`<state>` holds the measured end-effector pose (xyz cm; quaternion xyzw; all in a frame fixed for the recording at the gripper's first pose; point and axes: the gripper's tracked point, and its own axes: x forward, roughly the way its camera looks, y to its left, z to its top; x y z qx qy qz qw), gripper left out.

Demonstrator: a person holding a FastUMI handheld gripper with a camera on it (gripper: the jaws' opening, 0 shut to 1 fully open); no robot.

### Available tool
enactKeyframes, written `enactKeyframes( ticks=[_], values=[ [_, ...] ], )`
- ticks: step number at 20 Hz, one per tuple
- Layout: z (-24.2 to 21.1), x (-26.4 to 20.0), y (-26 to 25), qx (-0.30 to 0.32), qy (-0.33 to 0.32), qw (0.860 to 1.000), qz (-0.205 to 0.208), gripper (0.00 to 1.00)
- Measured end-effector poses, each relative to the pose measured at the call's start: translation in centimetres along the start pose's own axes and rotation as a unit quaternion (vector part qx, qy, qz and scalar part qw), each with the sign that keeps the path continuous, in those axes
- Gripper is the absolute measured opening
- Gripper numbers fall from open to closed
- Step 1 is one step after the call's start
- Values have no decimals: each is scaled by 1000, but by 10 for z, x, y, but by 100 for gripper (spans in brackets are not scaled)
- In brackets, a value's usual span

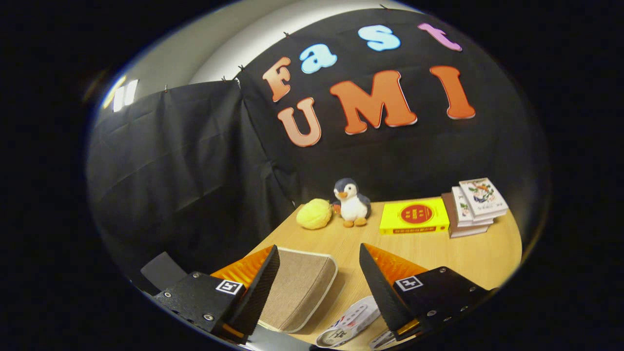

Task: Open the storage box then place both shoes into the box .Put the left shoe in first, then the right shoe, with the right side of both shoes facing outward in a uniform manner.

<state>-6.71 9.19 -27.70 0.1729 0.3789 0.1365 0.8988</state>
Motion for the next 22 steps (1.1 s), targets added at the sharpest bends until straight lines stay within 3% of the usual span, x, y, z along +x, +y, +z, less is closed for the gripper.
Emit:
enactKeyframes(
  ticks=[5, 14, 19, 22],
  values=[
    [-57, 22, 0, 38, 88, 995, 19, 97],
    [-135, 61, 11, 102, 198, 972, 68, 97],
    [-164, 73, 23, 221, 238, 938, 120, 97],
    [-170, 79, 20, 236, 247, 931, 125, 96]
  ],
)
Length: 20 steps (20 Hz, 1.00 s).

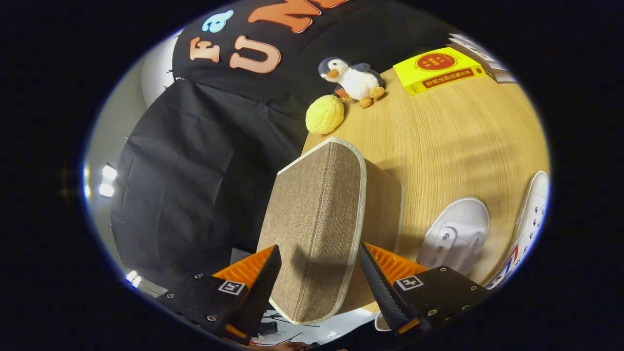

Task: Open the storage box then place both shoes into the box .Put the left shoe in first, then the right shoe, with the right side of both shoes facing outward in a uniform manner.

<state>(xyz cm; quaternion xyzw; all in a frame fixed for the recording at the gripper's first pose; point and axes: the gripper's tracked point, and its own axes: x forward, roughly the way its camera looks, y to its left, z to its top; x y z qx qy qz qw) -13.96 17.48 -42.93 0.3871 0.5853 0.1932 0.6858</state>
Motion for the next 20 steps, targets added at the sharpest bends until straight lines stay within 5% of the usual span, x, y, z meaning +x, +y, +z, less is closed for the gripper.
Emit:
enactKeyframes(
  ticks=[13, 17, 20],
  values=[
    [10, -30, 38, 47, -7, 994, 94, 94],
    [21, -35, 69, 53, -26, 989, 139, 75],
    [6, -18, 53, 26, -4, 995, 96, 68]
  ],
)
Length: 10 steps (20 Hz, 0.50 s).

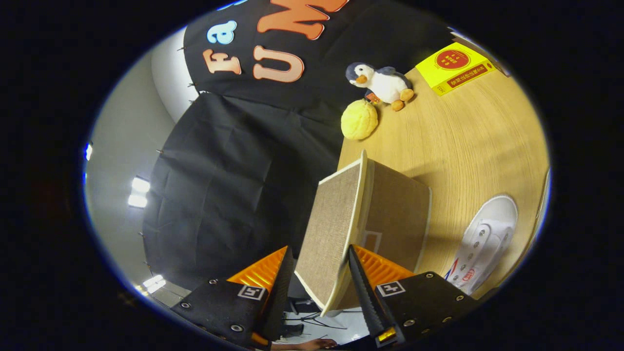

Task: Open the storage box then place both shoes into the box .Put the left shoe in first, then the right shoe, with the right side of both shoes facing outward in a uniform manner.

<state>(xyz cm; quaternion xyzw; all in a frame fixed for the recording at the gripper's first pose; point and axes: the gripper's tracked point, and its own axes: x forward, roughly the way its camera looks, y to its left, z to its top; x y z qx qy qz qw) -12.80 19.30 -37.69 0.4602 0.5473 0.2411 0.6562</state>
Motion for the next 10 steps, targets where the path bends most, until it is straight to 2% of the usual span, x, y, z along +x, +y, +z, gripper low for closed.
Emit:
enactKeyframes(
  ticks=[1, 3, 4, 7, 9, 10],
  values=[
    [-5, 3, -5, 1, 5, 1000, -12, 66],
    [-5, 6, -10, 3, 4, 1000, -28, 54],
    [-6, 6, -8, 3, 4, 1000, -27, 45],
    [-12, 7, 0, 10, 20, 1000, -11, 36],
    [-12, 8, -14, 16, 22, 999, -46, 24],
    [-13, 11, -23, 18, 22, 997, -65, 11]
  ],
)
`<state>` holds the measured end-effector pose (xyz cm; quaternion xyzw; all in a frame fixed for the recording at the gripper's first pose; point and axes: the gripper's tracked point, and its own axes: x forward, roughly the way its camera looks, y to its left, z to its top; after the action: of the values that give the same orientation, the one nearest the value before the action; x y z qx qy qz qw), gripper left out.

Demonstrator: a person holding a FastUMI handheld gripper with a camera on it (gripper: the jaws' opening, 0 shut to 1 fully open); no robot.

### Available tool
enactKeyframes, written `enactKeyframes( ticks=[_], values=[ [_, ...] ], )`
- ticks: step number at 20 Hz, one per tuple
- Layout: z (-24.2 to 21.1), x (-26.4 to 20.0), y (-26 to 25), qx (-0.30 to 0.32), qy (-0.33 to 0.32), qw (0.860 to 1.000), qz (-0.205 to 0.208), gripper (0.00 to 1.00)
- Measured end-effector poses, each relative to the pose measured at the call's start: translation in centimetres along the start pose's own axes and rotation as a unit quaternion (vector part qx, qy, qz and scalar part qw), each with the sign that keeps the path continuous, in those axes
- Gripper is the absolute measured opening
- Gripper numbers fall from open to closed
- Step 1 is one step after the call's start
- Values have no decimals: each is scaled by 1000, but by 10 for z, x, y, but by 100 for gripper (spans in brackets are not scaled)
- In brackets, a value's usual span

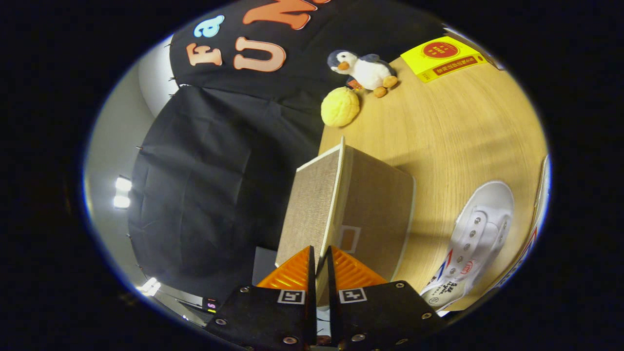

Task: Open the storage box then place both shoes into the box .Put the left shoe in first, then the right shoe, with the right side of both shoes facing outward in a uniform manner.

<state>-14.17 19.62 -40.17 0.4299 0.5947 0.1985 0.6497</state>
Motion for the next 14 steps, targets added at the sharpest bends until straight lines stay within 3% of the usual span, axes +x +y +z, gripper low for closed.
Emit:
enactKeyframes(
  ticks=[4, 14],
  values=[
    [4, -3, 2, 27, 2, 1000, -4, 3],
    [37, -48, 23, 8, -59, 998, 13, 2]
  ],
)
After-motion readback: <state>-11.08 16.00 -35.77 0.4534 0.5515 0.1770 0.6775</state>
